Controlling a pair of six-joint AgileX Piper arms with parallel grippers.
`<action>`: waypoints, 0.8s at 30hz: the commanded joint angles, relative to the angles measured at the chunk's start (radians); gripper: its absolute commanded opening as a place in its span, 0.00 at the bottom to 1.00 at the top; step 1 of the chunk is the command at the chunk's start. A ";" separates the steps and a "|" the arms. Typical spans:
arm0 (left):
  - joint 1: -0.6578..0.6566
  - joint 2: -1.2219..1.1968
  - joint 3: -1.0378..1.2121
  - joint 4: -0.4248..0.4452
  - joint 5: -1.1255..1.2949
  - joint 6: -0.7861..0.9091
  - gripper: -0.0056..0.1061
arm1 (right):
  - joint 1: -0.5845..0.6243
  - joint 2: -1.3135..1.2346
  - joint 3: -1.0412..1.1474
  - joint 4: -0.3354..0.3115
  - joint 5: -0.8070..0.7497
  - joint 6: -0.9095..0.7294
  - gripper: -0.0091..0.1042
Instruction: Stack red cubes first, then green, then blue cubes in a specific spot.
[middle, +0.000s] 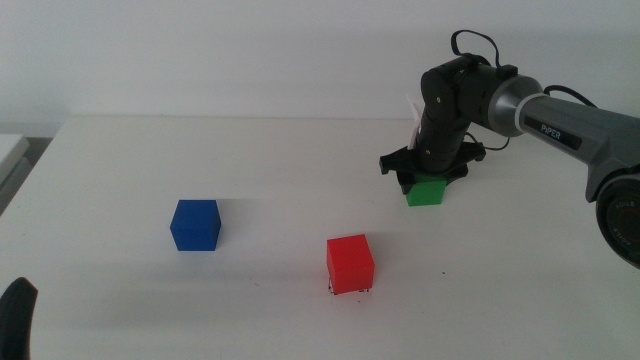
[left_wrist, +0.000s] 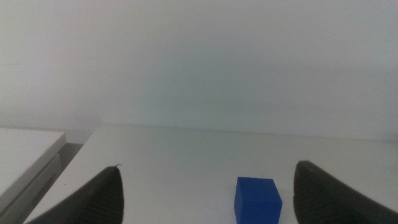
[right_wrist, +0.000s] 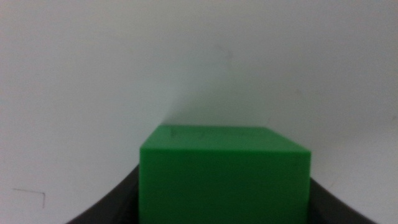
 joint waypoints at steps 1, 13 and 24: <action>0.000 -0.003 0.000 0.001 -0.015 0.000 0.89 | -0.010 -0.007 -0.010 -0.010 -0.004 0.020 0.32; 0.000 -0.003 0.000 0.001 -0.015 0.000 0.89 | 0.160 -0.261 -0.006 -0.149 0.222 0.221 0.14; 0.000 -0.003 0.000 0.001 -0.015 0.000 0.89 | 0.448 -0.369 0.202 -0.183 0.155 0.391 0.16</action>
